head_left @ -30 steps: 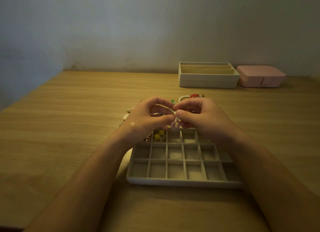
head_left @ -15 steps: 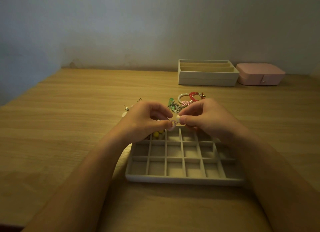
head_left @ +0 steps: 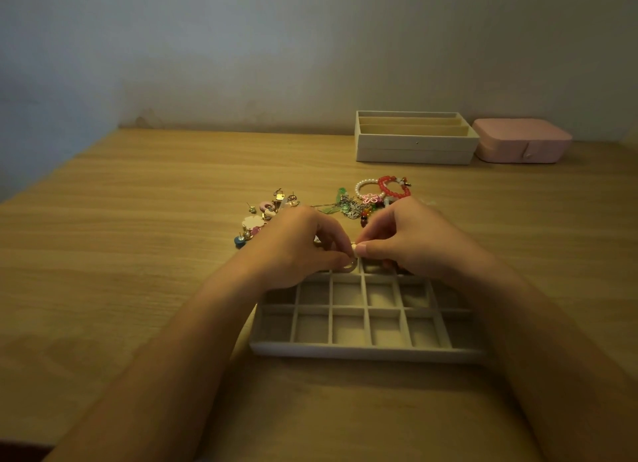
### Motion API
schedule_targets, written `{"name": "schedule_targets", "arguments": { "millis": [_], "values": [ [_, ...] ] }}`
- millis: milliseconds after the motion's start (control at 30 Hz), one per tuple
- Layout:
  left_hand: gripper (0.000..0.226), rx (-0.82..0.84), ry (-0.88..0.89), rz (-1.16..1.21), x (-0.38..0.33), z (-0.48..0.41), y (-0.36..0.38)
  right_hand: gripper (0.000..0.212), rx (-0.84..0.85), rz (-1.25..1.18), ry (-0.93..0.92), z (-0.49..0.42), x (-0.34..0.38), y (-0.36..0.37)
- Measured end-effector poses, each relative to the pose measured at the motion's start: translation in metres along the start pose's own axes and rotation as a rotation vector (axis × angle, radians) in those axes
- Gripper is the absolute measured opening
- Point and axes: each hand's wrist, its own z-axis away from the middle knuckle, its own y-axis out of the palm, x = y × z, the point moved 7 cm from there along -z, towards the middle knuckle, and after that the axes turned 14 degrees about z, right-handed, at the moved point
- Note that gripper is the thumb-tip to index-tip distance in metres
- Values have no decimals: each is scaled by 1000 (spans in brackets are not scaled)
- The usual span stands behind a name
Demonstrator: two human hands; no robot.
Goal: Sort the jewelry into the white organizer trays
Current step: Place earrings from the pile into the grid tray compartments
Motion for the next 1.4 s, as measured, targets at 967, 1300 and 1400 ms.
{"name": "schedule_targets", "arguments": {
  "millis": [967,1300,1400],
  "values": [
    [22,65,-84,-236,-2,3,-2,7,-194,189,4,-4,8,7],
    [22,56,-79,-178,0,3,-1,12,-171,76,15,-4,3,4],
    [23,58,-73,-165,0,3,-1,12,-173,81,13,-3,3,3]
  ]
}}
